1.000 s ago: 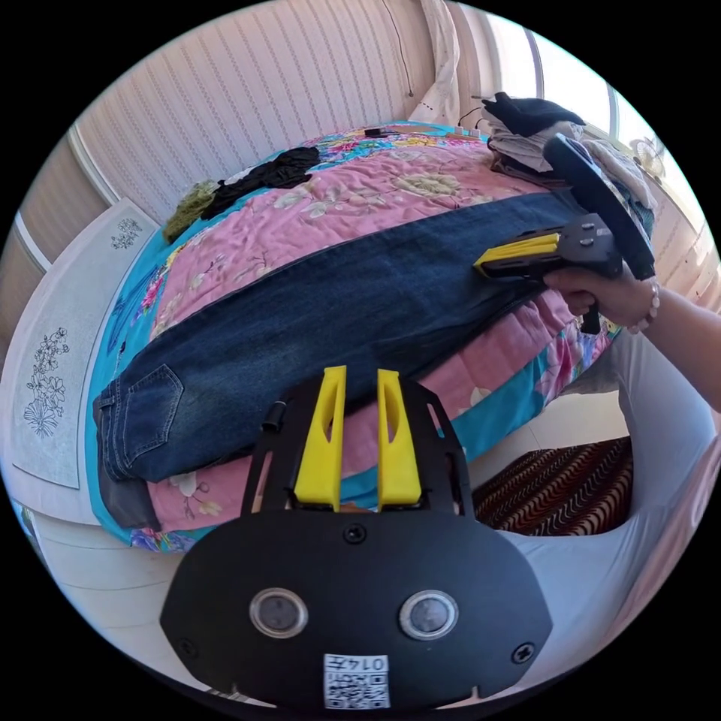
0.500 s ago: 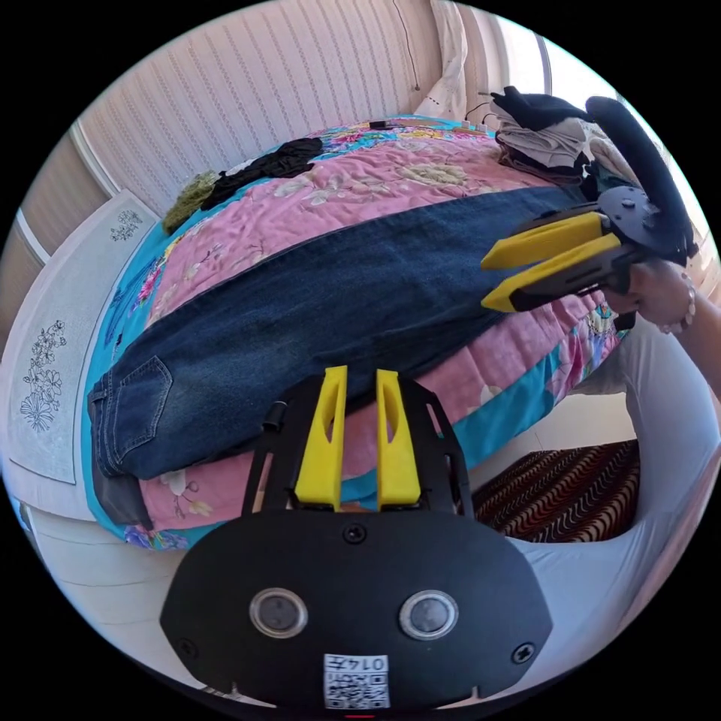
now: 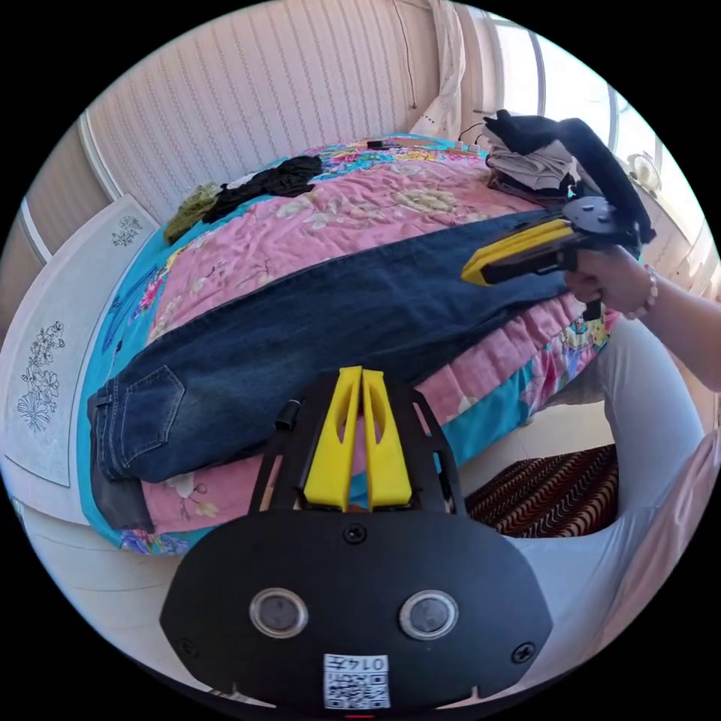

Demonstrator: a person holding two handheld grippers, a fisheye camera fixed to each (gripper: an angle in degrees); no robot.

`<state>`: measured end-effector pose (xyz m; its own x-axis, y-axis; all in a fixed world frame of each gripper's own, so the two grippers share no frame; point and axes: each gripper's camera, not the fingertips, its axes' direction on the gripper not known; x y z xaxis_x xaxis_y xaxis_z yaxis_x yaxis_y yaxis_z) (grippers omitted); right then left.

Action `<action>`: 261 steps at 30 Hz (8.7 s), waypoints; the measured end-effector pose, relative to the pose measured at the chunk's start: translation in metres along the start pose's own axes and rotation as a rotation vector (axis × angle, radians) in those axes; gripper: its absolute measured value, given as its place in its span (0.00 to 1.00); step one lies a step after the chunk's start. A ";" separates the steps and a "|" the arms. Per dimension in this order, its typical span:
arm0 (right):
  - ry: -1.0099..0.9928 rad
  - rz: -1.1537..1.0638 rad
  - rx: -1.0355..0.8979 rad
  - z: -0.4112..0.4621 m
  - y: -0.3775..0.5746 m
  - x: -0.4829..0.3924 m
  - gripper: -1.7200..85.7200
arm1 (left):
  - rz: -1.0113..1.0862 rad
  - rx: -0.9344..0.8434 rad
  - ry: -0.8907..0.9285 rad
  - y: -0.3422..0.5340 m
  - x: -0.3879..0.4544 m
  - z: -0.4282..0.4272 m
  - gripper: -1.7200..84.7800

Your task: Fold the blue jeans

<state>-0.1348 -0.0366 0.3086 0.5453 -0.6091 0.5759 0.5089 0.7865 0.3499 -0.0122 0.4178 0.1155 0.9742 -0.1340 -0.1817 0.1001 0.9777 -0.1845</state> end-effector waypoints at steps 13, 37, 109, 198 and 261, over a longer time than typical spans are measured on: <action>0.209 -0.095 -0.223 0.061 -0.043 0.047 0.01 | 0.020 0.009 0.044 -0.039 0.079 0.067 0.01; 0.274 0.642 0.150 -0.197 0.339 0.225 0.16 | 0.126 0.110 0.303 -0.131 0.169 0.072 0.08; 0.167 0.802 0.244 -0.260 0.585 0.270 0.06 | 0.787 -0.093 0.262 -0.527 0.577 0.201 0.08; -0.199 -0.634 -0.161 0.231 -0.511 -0.427 0.05 | -0.959 0.413 0.054 0.352 -0.361 -0.155 0.01; -0.122 0.220 0.037 0.088 -0.195 -0.006 0.17 | -0.057 0.177 0.016 0.045 0.063 -0.046 0.17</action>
<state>-0.2961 -0.1774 0.3021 0.5548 -0.4074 0.7254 0.3609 0.9034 0.2314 0.0444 0.4460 0.0512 0.9627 -0.1912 -0.1914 0.1904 0.9814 -0.0228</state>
